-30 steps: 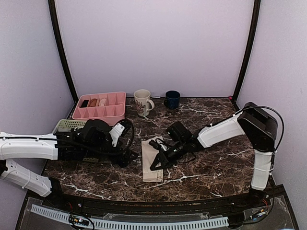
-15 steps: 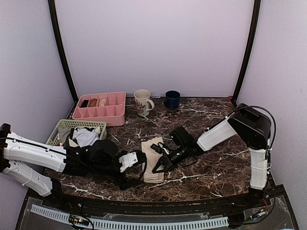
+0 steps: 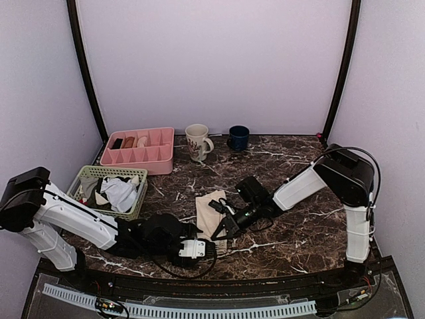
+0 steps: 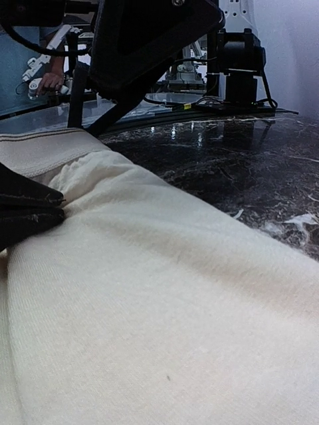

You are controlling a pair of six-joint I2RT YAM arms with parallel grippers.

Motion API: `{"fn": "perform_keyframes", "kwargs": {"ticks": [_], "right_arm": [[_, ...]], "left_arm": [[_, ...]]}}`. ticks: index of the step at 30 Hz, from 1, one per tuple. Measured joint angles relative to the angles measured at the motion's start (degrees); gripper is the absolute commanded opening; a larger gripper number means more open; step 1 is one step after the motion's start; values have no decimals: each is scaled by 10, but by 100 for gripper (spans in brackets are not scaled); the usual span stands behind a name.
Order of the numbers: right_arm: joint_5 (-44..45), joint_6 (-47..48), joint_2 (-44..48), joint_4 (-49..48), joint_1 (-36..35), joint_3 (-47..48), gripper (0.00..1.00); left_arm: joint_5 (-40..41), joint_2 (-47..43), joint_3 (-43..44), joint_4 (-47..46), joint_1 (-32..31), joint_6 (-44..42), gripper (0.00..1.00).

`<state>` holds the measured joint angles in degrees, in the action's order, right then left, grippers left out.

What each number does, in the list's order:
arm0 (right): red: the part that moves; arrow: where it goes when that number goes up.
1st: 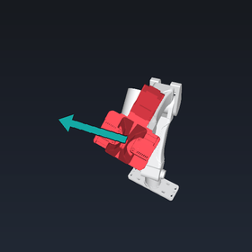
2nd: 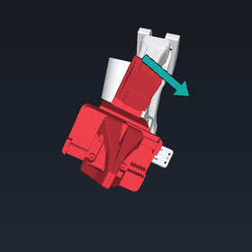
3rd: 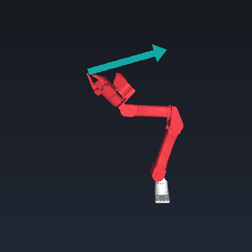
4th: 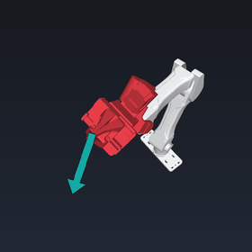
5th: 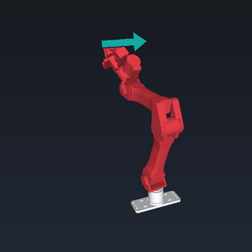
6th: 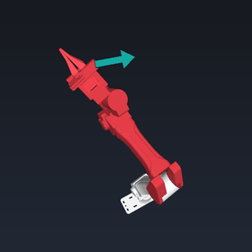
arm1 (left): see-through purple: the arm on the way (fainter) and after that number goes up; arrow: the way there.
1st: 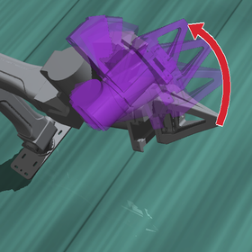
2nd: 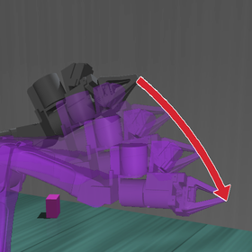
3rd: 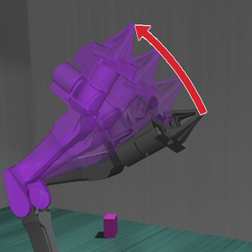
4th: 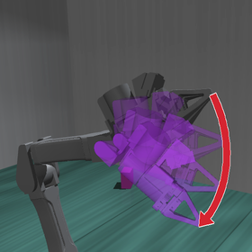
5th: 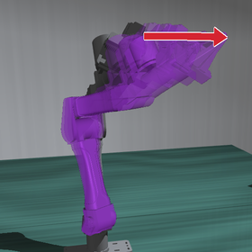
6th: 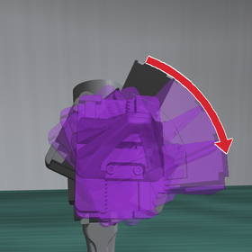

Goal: Roll the underwear
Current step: Roll the underwear at the center of the board.

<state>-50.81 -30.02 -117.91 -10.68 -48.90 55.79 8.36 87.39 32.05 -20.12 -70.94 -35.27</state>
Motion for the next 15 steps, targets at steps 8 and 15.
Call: {"fn": "perform_keyframes", "kwargs": {"ticks": [8, 15], "right_arm": [[-7, 7, -4, 5, 1, 5, 3], [-9, 10, -5, 10, 2, 7, 3]], "left_arm": [[62, 43, -9, -57, -25, -68, 73], [132, 101, -6, -151, -40, -105, 56]]}}
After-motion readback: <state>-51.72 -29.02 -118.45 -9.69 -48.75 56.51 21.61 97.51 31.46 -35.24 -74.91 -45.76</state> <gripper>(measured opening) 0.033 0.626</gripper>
